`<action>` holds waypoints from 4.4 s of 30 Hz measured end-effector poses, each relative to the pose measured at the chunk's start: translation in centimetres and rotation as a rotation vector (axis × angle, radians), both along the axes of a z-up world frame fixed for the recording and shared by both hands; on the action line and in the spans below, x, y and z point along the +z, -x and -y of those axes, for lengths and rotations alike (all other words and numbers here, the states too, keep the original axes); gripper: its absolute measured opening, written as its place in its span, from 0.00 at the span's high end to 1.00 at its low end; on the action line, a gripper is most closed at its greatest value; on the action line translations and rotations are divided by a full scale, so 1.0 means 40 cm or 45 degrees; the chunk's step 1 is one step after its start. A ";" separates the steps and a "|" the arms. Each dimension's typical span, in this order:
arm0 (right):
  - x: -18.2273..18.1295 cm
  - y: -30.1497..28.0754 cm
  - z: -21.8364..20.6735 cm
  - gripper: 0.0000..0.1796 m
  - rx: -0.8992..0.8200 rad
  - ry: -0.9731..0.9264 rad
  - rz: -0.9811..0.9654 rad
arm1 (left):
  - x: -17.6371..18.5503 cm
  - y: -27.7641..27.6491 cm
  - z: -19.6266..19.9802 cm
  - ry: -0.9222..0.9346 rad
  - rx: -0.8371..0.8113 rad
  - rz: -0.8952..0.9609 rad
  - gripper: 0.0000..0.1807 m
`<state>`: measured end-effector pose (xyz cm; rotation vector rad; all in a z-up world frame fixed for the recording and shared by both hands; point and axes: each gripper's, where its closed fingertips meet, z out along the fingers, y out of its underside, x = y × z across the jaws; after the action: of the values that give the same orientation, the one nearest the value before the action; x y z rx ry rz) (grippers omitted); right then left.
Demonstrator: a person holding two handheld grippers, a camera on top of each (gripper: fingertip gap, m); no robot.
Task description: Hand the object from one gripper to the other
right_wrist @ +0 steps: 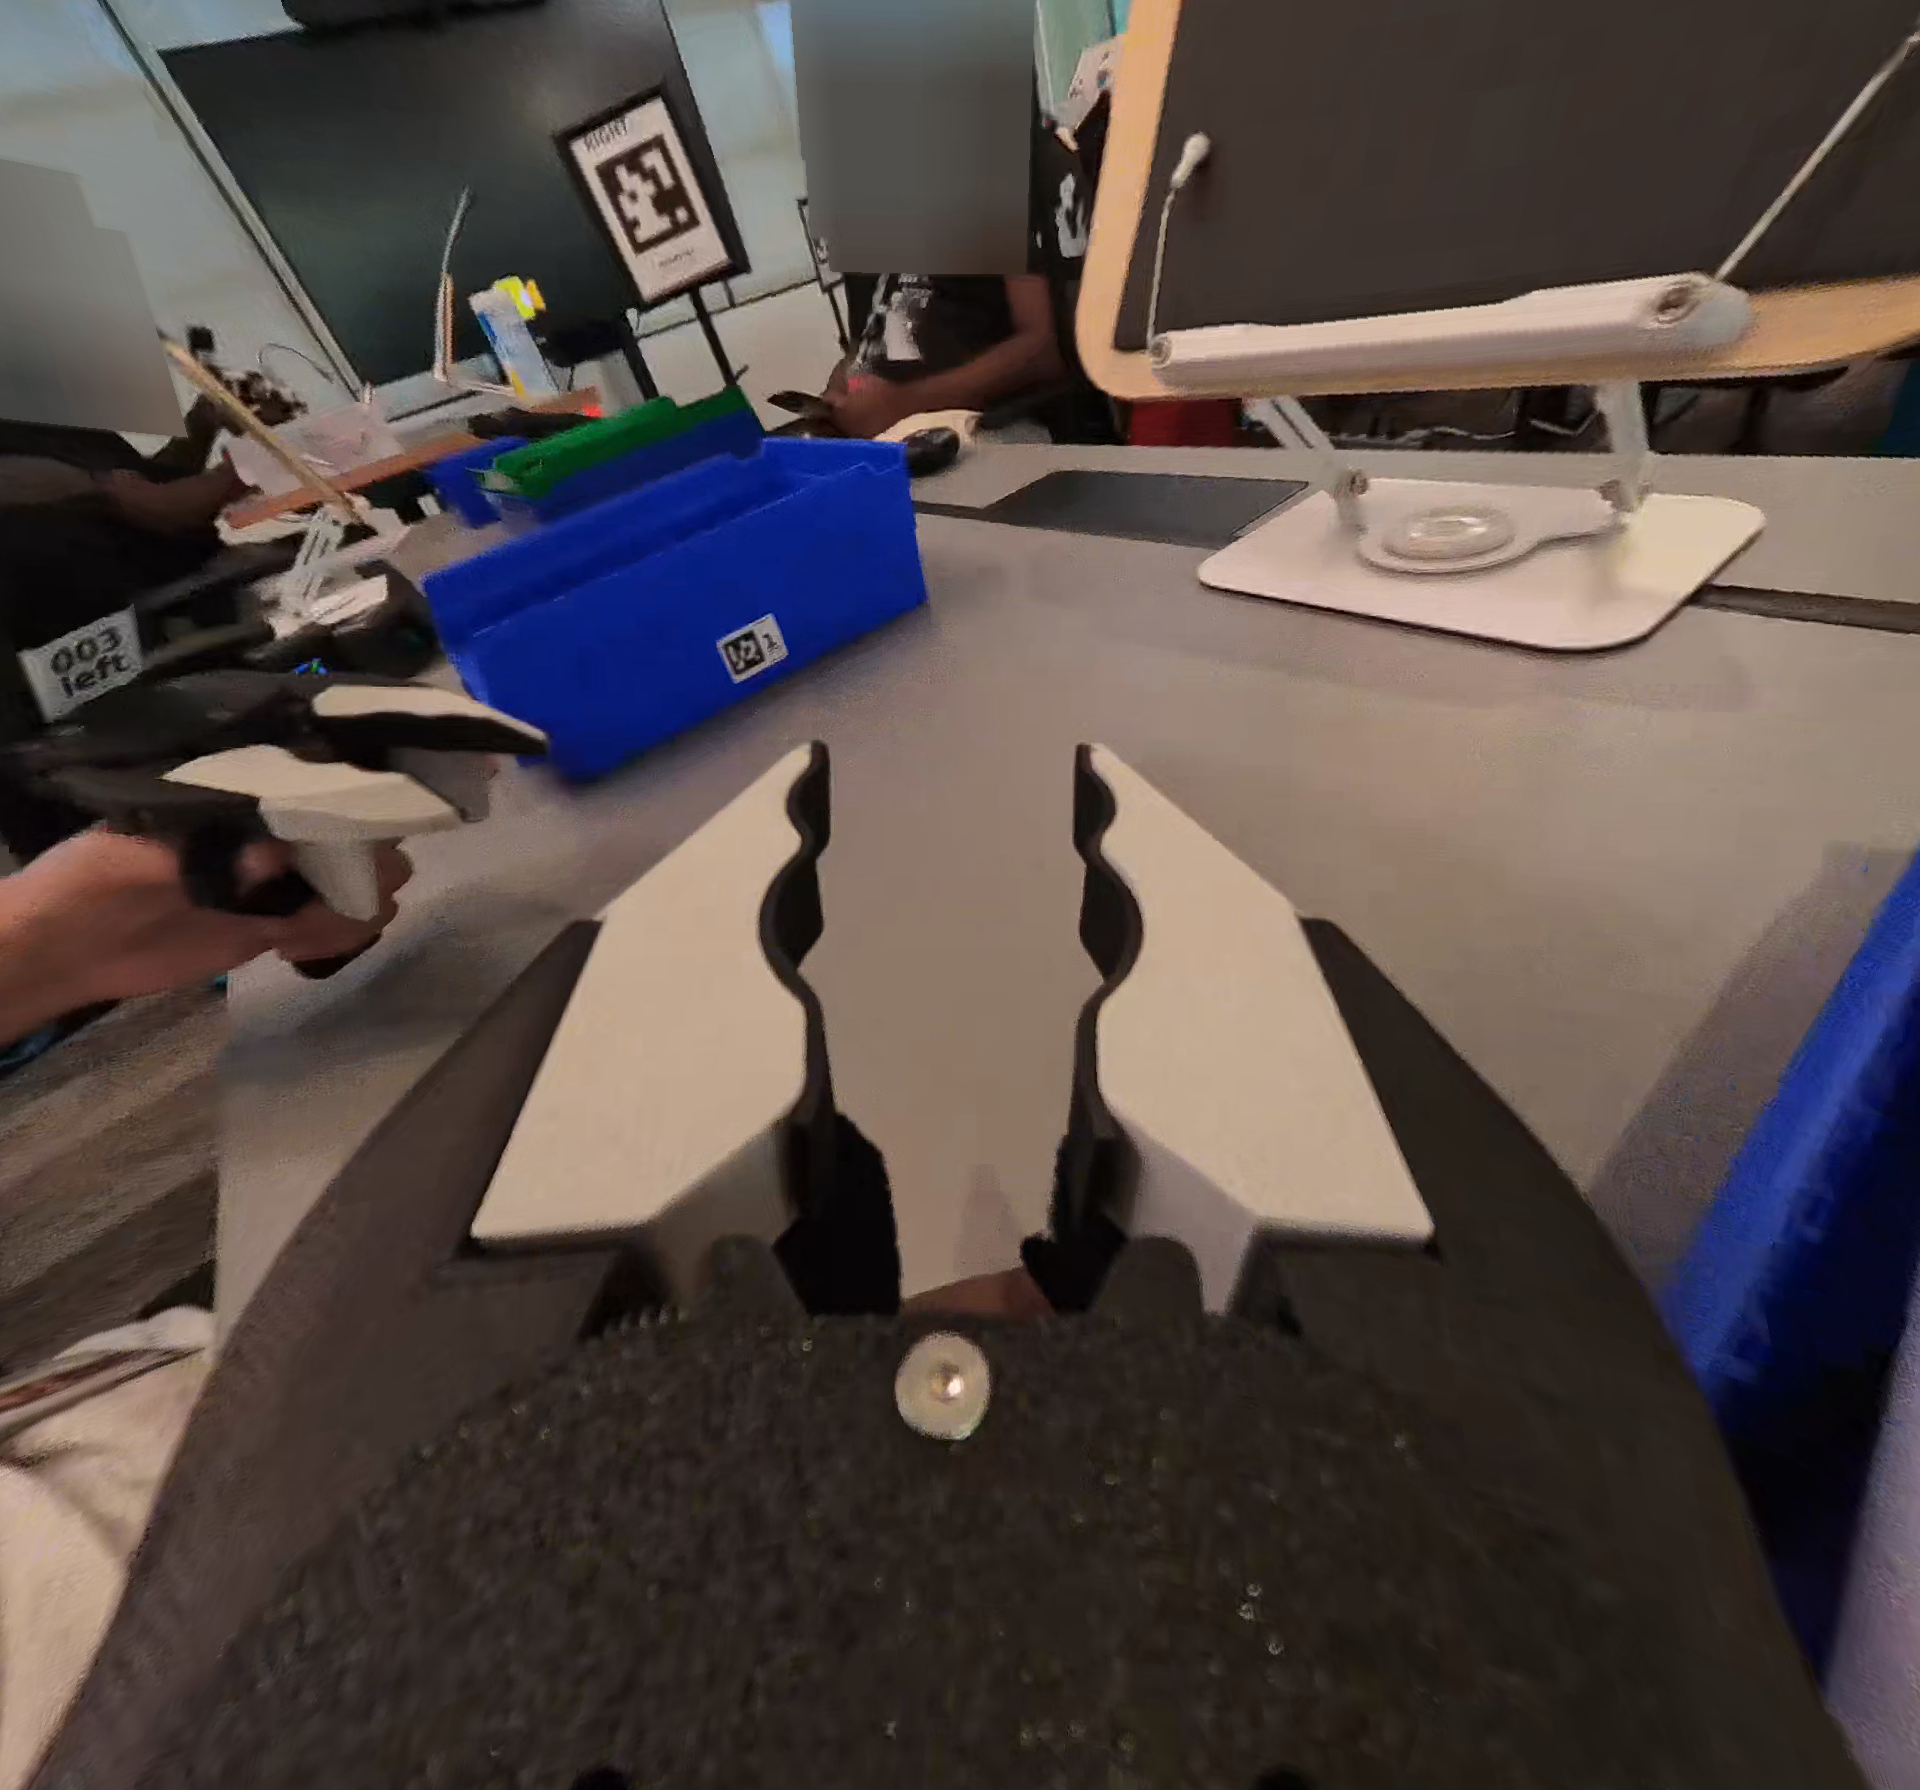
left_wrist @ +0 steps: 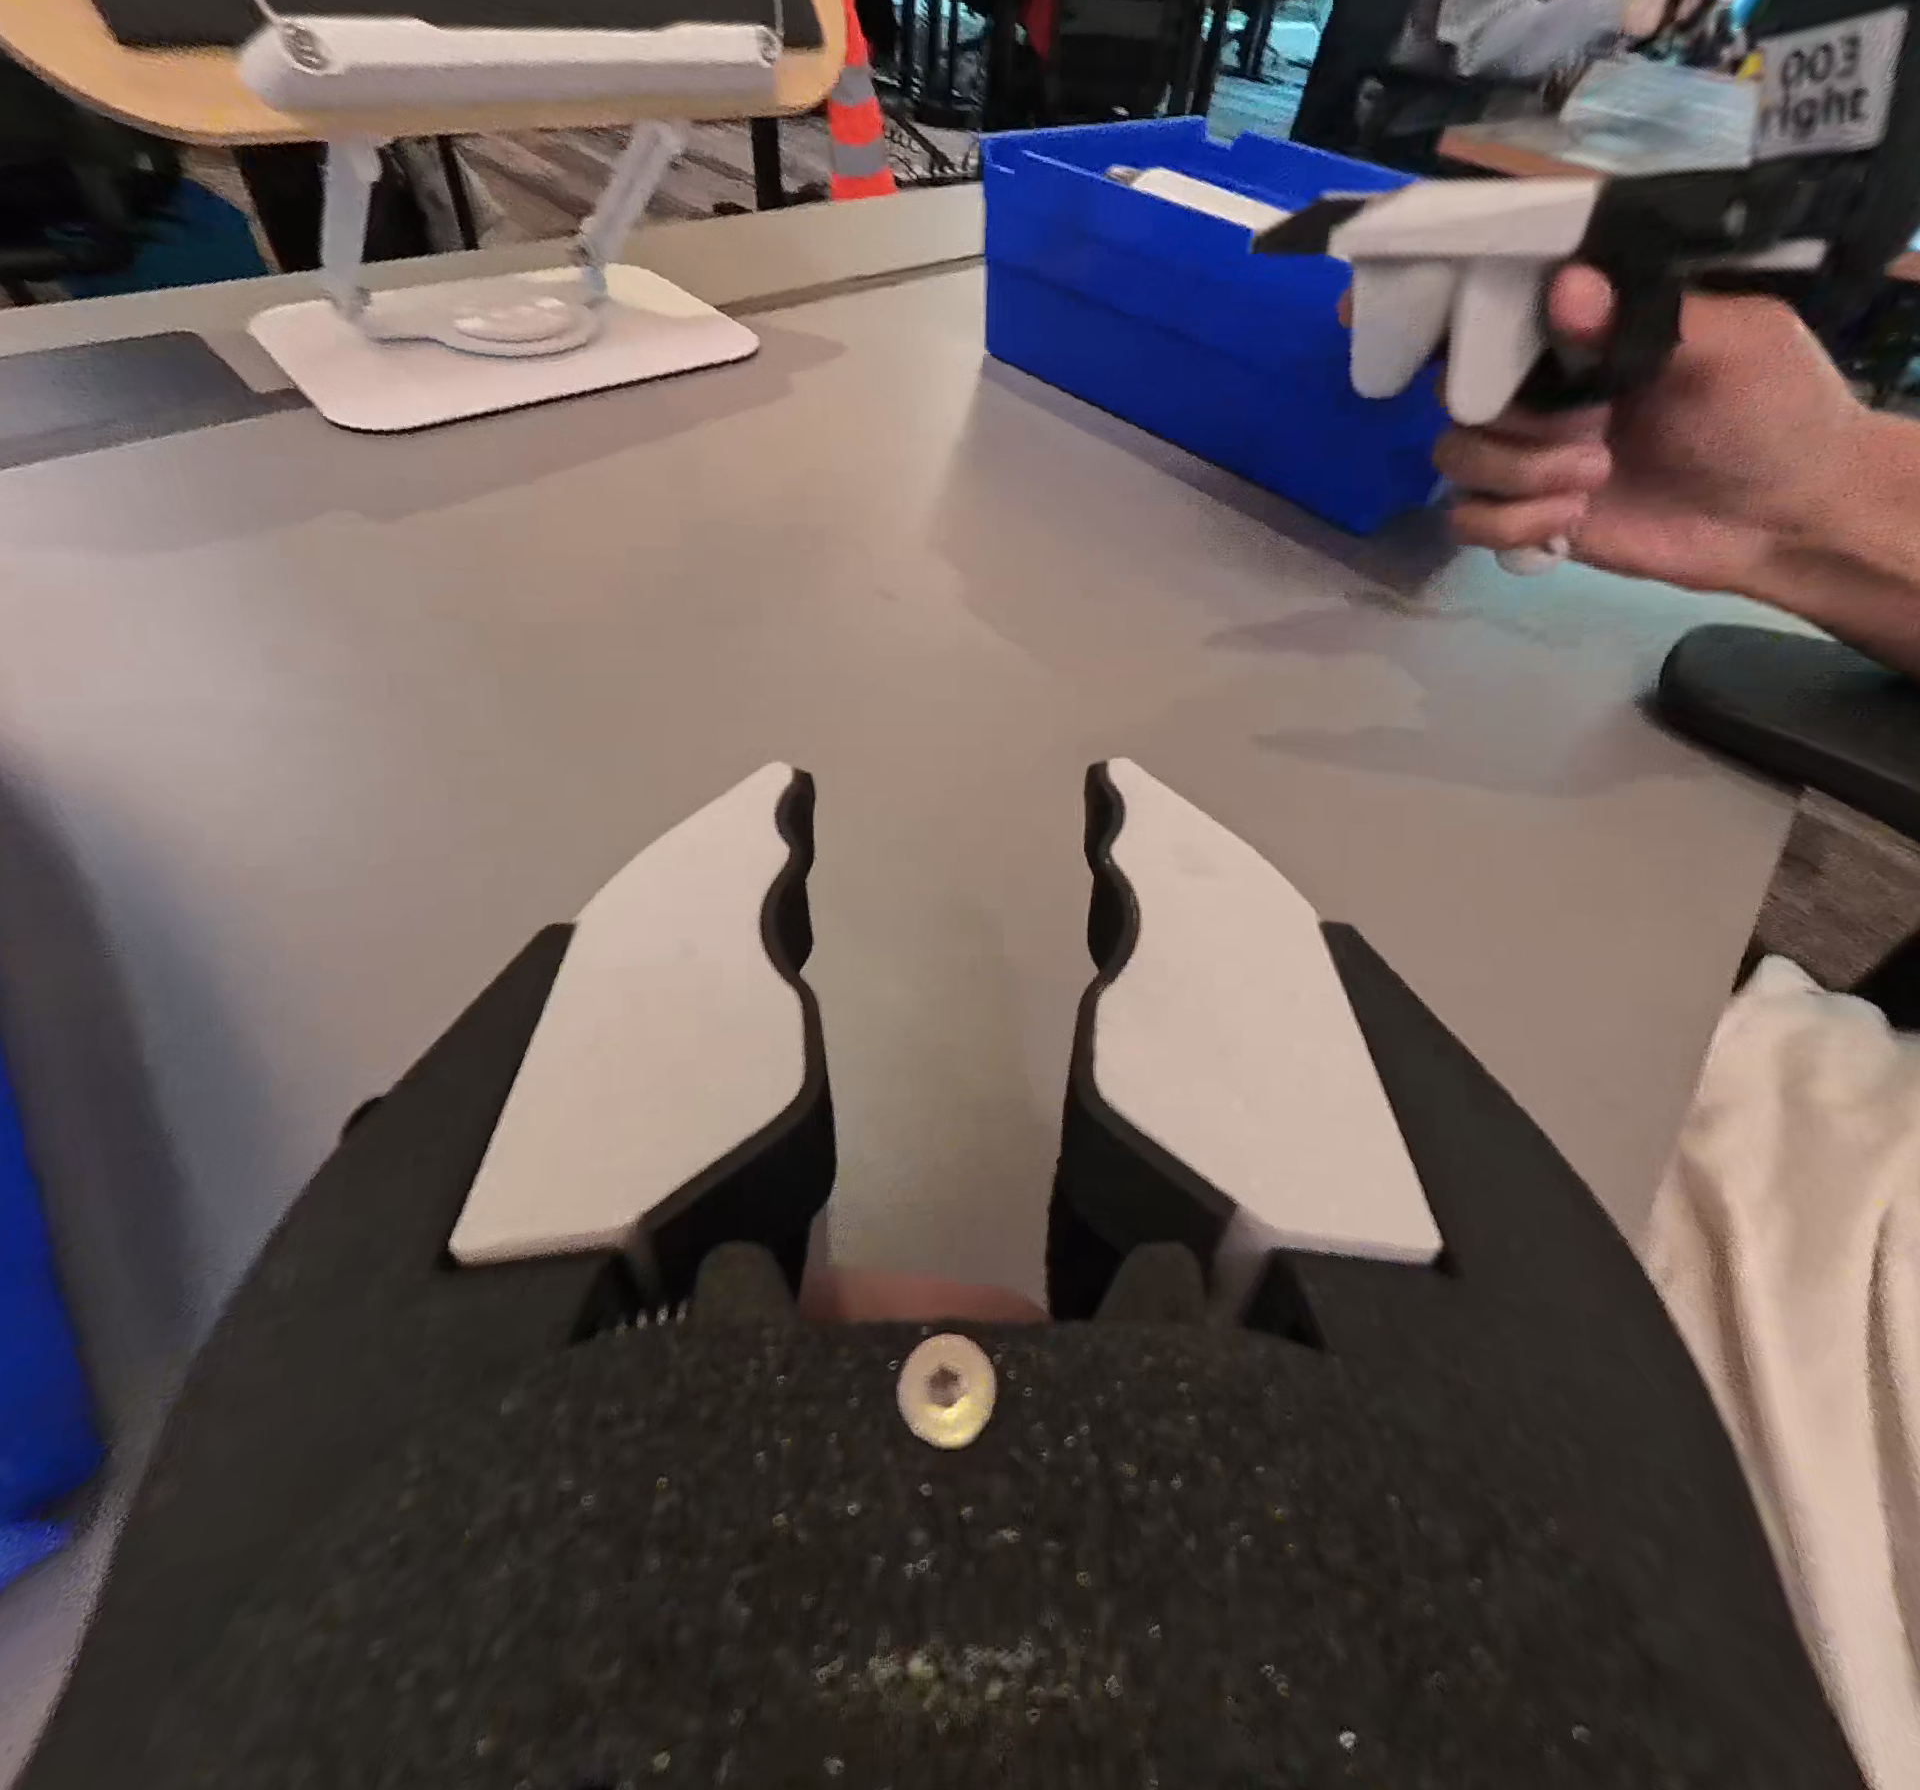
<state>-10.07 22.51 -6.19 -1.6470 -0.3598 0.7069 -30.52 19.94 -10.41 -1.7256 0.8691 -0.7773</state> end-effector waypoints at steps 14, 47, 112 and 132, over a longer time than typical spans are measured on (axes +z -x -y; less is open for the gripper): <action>-0.060 0.080 0.036 0.78 0.073 -0.009 0.134 | 0.309 0.343 -0.247 -0.184 0.329 -0.251 0.56; -0.126 0.121 0.049 0.77 0.265 0.207 0.068 | -0.218 0.407 -0.715 0.501 0.150 -0.941 0.26; -0.123 0.165 -0.022 0.77 0.435 0.283 -0.027 | 0.257 0.342 -0.586 -0.687 0.489 -1.046 0.27; 0.144 0.268 -0.067 0.74 1.118 0.255 -0.489 | 0.129 -0.278 -0.094 -1.151 -0.399 -0.877 0.28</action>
<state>-20.77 25.18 -0.44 -1.4528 -0.7609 1.7300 -19.41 23.72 -5.27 -1.0148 1.6649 0.1026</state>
